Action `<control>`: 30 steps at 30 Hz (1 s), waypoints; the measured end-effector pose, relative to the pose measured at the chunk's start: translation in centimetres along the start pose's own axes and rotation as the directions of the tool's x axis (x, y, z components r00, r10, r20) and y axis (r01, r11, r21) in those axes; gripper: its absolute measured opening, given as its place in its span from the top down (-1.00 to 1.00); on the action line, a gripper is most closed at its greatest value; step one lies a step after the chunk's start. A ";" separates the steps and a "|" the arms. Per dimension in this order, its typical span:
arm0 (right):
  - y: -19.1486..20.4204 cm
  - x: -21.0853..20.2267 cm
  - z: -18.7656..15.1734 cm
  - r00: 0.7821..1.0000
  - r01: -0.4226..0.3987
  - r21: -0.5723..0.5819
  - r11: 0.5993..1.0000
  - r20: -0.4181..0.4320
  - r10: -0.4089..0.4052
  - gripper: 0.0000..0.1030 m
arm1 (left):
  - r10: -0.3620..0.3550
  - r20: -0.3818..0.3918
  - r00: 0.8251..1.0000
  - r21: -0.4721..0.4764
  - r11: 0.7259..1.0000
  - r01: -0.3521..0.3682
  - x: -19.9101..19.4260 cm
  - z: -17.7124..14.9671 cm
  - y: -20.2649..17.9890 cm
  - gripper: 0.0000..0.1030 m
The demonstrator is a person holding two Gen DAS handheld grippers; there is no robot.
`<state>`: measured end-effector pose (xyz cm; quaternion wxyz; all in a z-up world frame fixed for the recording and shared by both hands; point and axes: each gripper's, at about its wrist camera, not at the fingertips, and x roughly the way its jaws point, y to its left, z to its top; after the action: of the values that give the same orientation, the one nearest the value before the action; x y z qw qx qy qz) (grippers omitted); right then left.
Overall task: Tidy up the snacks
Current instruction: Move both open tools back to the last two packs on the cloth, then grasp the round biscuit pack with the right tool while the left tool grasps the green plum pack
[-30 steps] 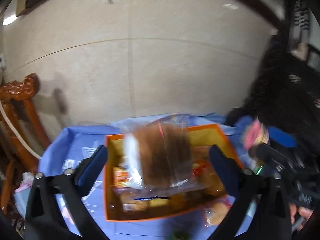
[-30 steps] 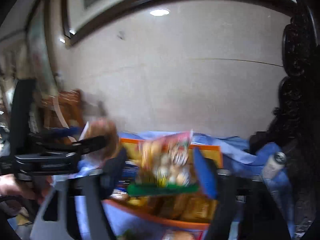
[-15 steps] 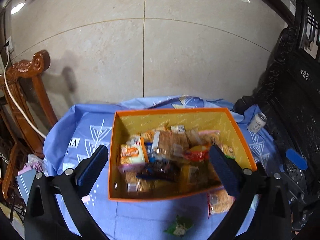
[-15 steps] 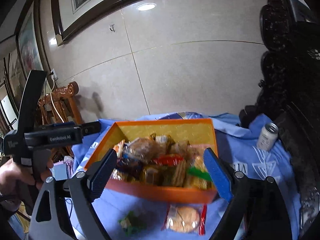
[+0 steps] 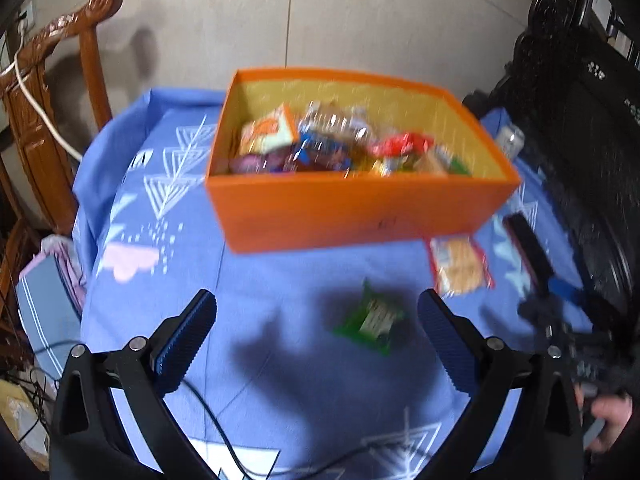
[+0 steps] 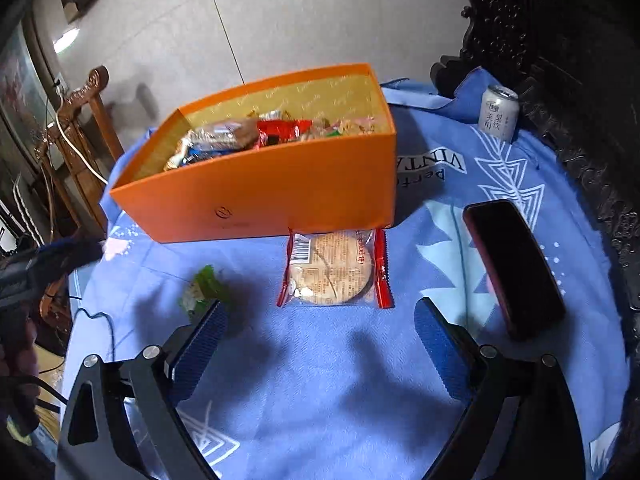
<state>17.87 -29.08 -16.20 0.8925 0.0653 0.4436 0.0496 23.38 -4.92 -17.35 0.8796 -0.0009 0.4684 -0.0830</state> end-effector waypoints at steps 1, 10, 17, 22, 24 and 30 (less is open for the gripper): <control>0.1 0.6 0.1 1.000 0.009 -0.006 1.000 0.000 -0.009 -0.85 | 0.001 -0.004 1.000 -0.001 1.000 -0.001 0.1 -0.5 0.3 -0.92; 0.2 8.9 2.7 0.993 0.062 -0.048 0.997 -0.094 -0.066 -0.86 | 0.009 -0.040 0.999 -0.017 1.000 -0.009 1.4 -1.1 1.8 -0.92; 0.1 12.2 2.3 0.988 0.066 -0.015 0.998 -0.138 -0.068 -0.93 | 0.006 -0.089 0.996 0.013 1.000 -0.005 3.4 -1.0 1.2 -0.92; 1.0 12.1 2.2 0.985 0.064 -0.049 0.997 -0.156 -0.071 -0.88 | -0.002 -0.117 0.993 0.049 0.999 0.008 4.9 -0.5 -0.1 -0.92; 1.1 12.0 2.5 0.985 0.042 -0.030 0.999 -0.163 -0.047 -0.88 | -0.007 -0.121 0.993 0.050 0.999 0.013 5.3 -0.2 -0.4 -0.92; 2.5 13.1 2.4 0.981 0.086 -0.104 0.991 -0.163 -0.102 -0.89 | -0.009 -0.124 0.992 0.069 0.997 0.018 6.0 0.2 -0.8 -0.92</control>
<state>27.55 -24.90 -24.65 0.8554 -0.0034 0.5168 0.0340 26.69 -6.63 -22.15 0.8477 0.0320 0.5189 -0.1054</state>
